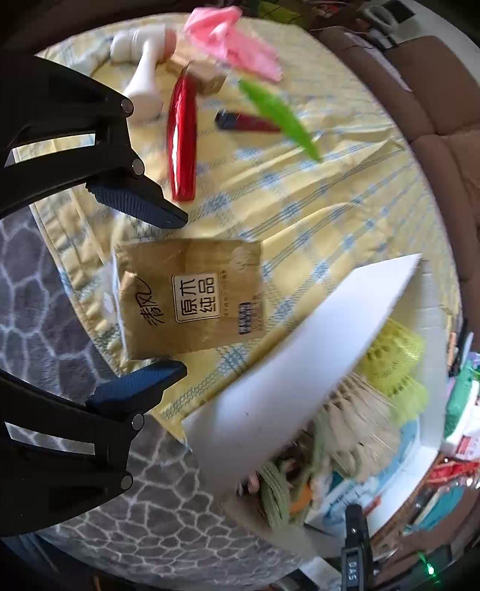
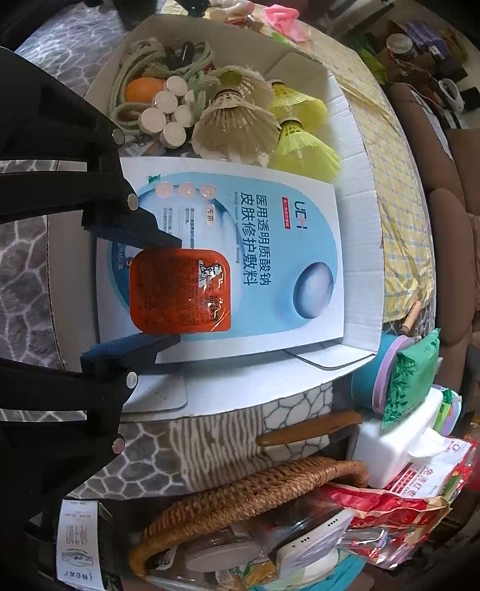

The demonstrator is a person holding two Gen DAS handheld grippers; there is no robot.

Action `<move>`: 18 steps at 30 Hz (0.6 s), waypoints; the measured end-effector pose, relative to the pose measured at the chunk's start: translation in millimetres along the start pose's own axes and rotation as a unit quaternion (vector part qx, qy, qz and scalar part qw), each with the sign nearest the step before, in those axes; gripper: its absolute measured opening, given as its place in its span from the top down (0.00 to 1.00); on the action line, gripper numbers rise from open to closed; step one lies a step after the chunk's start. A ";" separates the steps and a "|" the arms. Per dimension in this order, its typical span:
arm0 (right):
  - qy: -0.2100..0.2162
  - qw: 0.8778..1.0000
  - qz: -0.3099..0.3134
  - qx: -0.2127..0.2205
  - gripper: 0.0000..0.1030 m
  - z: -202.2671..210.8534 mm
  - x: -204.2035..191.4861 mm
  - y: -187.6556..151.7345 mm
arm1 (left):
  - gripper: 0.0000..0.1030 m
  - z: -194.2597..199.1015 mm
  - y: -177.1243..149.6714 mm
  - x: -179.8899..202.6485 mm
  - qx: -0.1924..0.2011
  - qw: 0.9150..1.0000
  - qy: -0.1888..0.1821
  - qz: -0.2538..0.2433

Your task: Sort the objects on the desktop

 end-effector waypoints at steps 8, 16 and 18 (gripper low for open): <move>0.026 0.998 0.007 0.058 0.58 45.4 -8.7 9.8 | 0.55 29.1 6.1 -17.0 0.053 0.996 -0.054 0.042; 0.035 0.996 0.015 0.078 0.57 81.6 -9.7 28.6 | 0.55 101.0 53.7 -12.9 0.109 0.987 -0.109 0.042; 0.033 0.997 0.018 0.069 0.57 76.9 -8.3 28.1 | 0.55 106.2 82.0 0.4 0.113 0.987 -0.114 0.022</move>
Point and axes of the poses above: each gripper's, at about its wrist camera, not at the fingertips, and z roughly against the way its jaws point, x to its right, y to its top, the point moved 3 cm from there along -z, roughly the way its jaws point, and after that the axes turned 4 degrees about x, right-handed, at the moved point
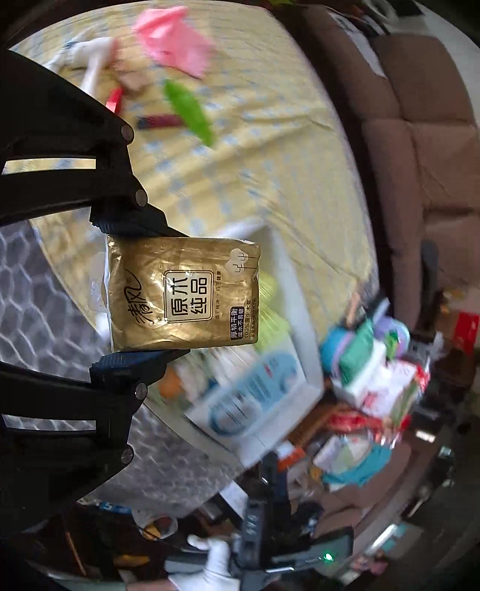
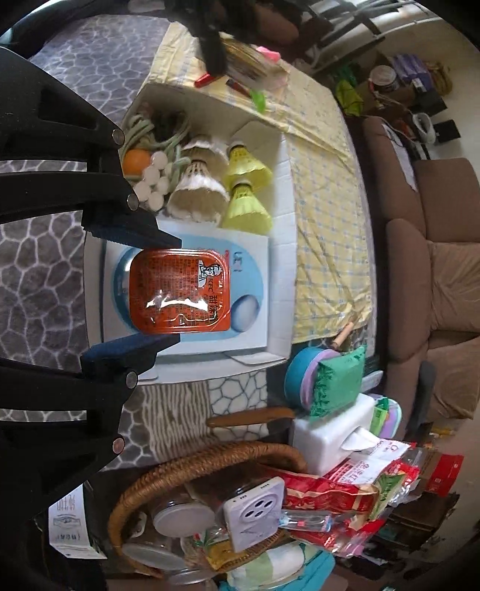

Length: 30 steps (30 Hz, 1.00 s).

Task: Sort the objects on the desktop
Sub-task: 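Carry gold packet into white box with left tool while right tool holds orange packet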

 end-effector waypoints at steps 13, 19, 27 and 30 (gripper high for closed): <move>0.018 0.999 -0.002 -0.044 0.57 -60.2 30.8 -23.5 | 0.55 -169.2 89.5 118.6 -0.090 0.992 -0.028 -0.081; 0.031 0.998 0.001 -0.045 0.57 -59.4 33.6 -35.1 | 0.55 -217.3 99.1 138.2 -0.109 0.991 -0.033 -0.064; 0.044 0.998 0.010 -0.043 0.57 -51.7 22.4 -43.4 | 0.54 -238.9 112.2 134.7 -0.105 0.993 -0.041 0.042; 0.046 0.998 0.000 -0.040 0.57 -50.8 21.2 -47.8 | 0.52 -242.5 114.1 133.2 -0.106 0.990 -0.051 0.084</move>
Point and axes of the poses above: each gripper's, at about its wrist camera, not at the fingertips, and z roughly against the way its jaws point, x to its right, y to its top, the point moved 3 cm from there along -z, roughly the way its jaws point, and after that the axes turned 4 degrees about x, right-handed, at the moved point
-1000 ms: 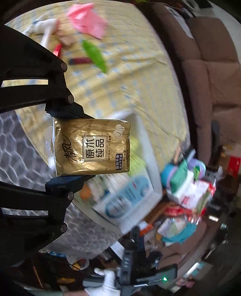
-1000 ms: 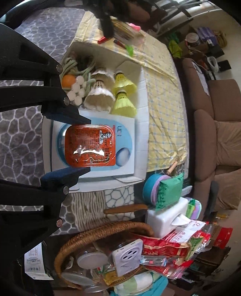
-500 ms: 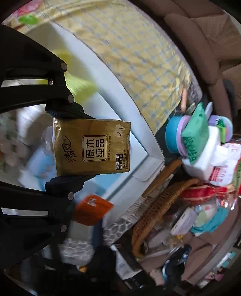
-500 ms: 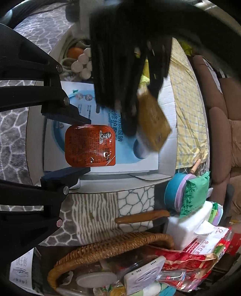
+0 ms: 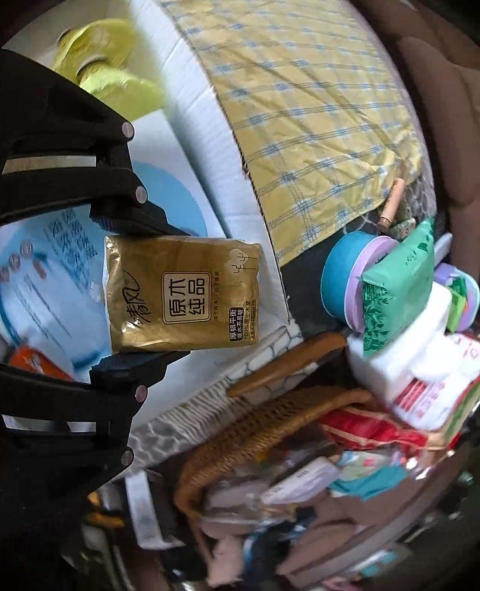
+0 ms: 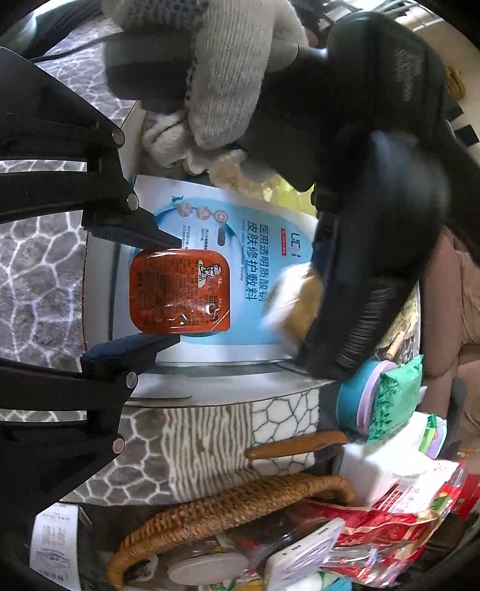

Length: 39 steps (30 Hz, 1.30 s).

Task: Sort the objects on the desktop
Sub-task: 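Carry gold packet into white box with left tool while right tool holds orange packet, then release gold packet on blue box with left tool while right tool sets orange packet, then withdraw both tools from the box back over the table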

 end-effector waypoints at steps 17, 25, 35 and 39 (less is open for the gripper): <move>0.042 0.999 -0.018 0.014 0.57 -13.6 -27.6 41.0 | 0.16 106.8 -30.8 -63.4 0.045 0.996 -0.058 0.057; 0.004 0.999 -0.046 -0.010 0.57 -59.5 -17.7 76.6 | 0.13 151.7 -62.0 -102.1 0.065 0.998 0.005 0.005; -0.030 0.999 -0.039 0.009 0.52 -64.9 -23.1 95.0 | 0.13 171.0 -90.0 -110.1 0.071 0.996 0.027 -0.037; -0.026 0.998 -0.051 0.019 0.47 -50.7 -25.3 95.9 | 0.09 179.5 -103.7 -119.6 0.071 0.996 0.028 -0.034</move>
Point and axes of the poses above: each gripper's, at about its wrist camera, not at the fingertips, and z roughly against the way its jaws point, x to its right, y to its top, the point moved 3 cm from there along -z, roughly the way its jaws point, and after that the axes turned 4 degrees about x, right-handed, at the moved point
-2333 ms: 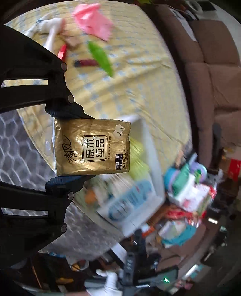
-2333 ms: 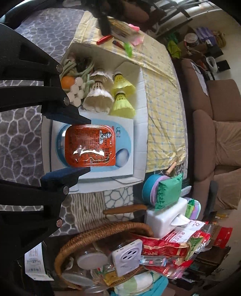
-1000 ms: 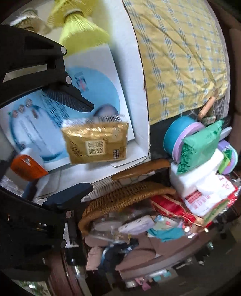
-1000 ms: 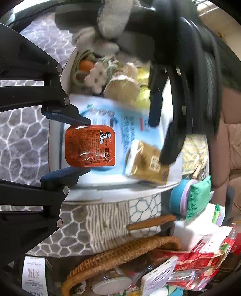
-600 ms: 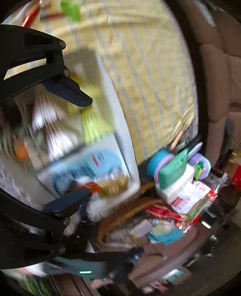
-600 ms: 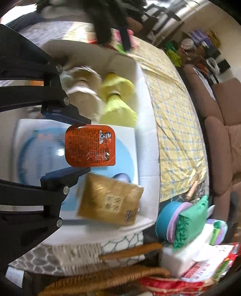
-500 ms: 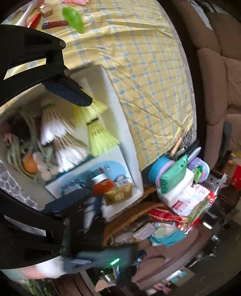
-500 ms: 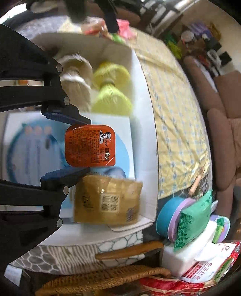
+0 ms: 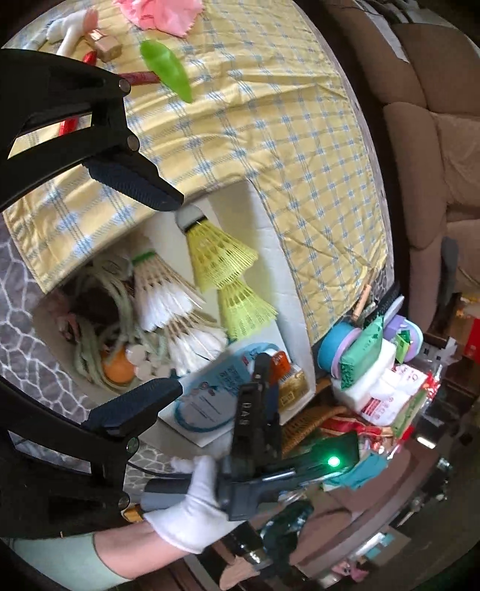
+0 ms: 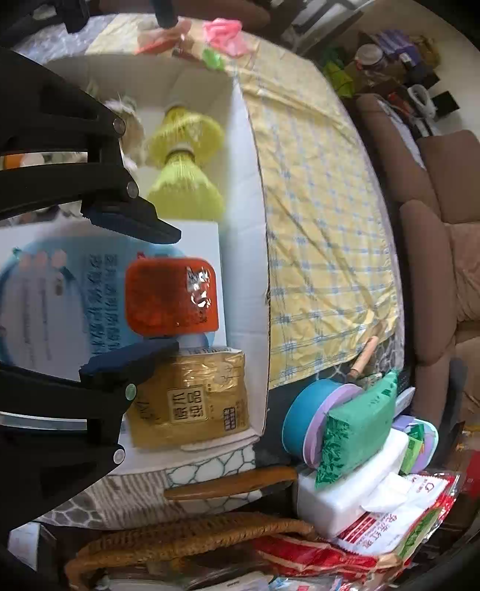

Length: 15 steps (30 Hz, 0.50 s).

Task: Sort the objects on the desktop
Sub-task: 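Withdraw both tools from the box back over the table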

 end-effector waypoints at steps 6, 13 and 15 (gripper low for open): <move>-0.001 0.999 0.012 0.030 0.40 53.6 -17.9 -6.7 | 0.02 32.5 -25.6 -16.4 0.016 1.000 0.022 -0.010; 0.064 0.995 0.041 0.071 0.23 100.7 -92.4 -27.6 | 0.00 86.9 -80.2 -78.7 0.035 0.997 0.064 0.023; 0.087 0.991 0.051 0.083 0.21 109.2 -120.3 -35.3 | 0.00 98.9 -97.0 -100.9 0.034 0.996 0.071 0.045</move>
Point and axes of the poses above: each gripper's, at about its wrist camera, not at the fingertips, and z roughly against the way its jaws point, x to its right, y to its top, the point moved 3 cm from there along -z, roughly the way its jaws point, and after that the axes turned 4 degrees about x, right-handed, at the moved point
